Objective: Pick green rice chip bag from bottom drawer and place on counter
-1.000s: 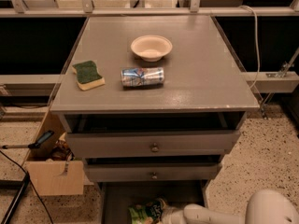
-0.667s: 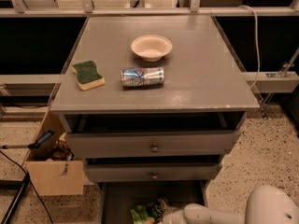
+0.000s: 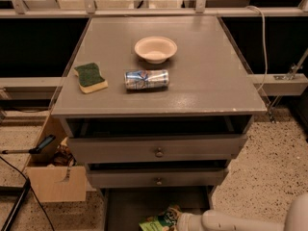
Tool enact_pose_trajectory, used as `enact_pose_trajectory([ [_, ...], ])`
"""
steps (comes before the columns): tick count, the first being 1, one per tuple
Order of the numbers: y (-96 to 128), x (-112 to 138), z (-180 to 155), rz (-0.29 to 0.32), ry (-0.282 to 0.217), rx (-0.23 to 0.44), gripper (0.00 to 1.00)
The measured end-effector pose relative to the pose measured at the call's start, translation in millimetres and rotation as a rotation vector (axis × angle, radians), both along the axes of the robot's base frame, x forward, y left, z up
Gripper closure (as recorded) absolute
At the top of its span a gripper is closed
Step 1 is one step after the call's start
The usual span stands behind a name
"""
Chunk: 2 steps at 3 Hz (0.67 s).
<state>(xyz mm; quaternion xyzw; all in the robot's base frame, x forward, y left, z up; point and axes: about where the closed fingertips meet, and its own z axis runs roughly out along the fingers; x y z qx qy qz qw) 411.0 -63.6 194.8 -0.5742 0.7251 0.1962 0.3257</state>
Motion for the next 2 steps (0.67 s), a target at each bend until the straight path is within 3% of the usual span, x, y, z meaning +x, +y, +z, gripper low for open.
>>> enact_pose_trajectory([
  [2,-45,-7,84,0.049,-0.074,0.036,1.0],
])
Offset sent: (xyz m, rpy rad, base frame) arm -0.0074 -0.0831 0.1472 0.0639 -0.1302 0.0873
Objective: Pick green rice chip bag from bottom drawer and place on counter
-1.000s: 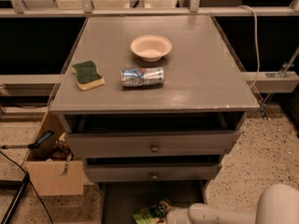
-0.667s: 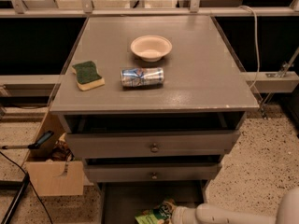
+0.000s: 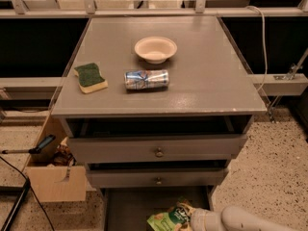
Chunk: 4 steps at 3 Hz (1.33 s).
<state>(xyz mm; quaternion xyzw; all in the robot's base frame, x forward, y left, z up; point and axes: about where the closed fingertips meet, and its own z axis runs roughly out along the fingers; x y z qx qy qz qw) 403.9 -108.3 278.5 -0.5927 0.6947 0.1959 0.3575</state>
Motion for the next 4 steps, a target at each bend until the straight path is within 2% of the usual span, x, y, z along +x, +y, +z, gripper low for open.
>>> enact_pose_trajectory([
  [1,-46,6,71,-0.002,-0.074,0.0,1.0],
  [2,-81,7,123,-0.009,-0.111,-0.03,1.0],
  [3,-81,7,123,-0.009,-0.11,-0.03,1.0],
  [4,-73,9,134,0.019,-0.125,-0.065,1.0],
])
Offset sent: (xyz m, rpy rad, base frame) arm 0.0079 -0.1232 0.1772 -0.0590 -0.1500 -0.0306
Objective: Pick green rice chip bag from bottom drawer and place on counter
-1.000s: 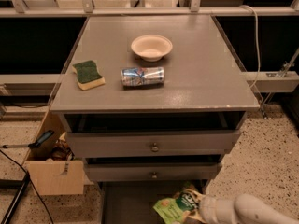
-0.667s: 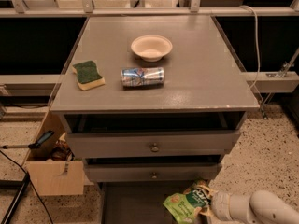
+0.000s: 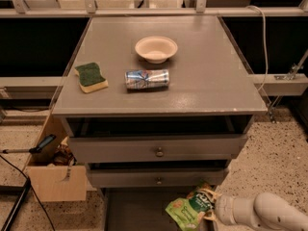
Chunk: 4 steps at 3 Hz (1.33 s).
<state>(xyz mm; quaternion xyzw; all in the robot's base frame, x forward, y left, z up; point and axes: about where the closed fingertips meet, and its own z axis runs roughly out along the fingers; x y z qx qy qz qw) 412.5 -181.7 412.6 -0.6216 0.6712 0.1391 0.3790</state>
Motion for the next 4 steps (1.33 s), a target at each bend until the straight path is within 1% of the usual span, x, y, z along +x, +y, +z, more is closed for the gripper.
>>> enact_pose_trajectory([
  [1,15,12,69,0.08,-0.077,-0.046,1.0],
  [2,18,24,126,0.128,-0.138,-0.089,1.0],
  [3,2,31,198,0.164,-0.2,-0.083,1.0],
  [4,-26,9,238,0.174,-0.223,-0.057,1.0],
])
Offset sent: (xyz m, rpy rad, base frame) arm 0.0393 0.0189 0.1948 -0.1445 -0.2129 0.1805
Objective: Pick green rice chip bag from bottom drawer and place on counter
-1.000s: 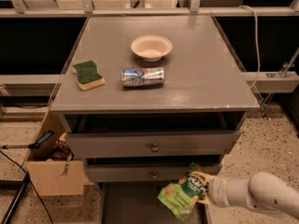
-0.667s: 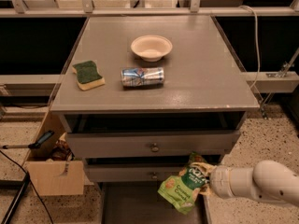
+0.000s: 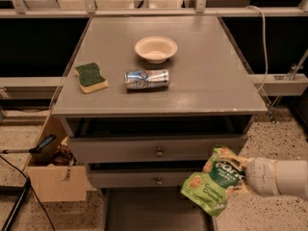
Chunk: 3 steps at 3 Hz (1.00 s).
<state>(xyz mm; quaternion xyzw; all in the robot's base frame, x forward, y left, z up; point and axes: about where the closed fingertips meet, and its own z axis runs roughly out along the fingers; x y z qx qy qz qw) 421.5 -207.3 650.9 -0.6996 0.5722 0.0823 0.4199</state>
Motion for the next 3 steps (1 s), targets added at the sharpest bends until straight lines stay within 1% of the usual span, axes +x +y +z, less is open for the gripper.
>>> enact_pose_trajectory([
  [1,-10,-46,48,0.04,-0.046,0.027,1.0],
  [2,-2,-72,86,0.063,-0.091,0.015,1.0],
  [3,-2,-72,86,0.063,-0.091,0.015,1.0],
])
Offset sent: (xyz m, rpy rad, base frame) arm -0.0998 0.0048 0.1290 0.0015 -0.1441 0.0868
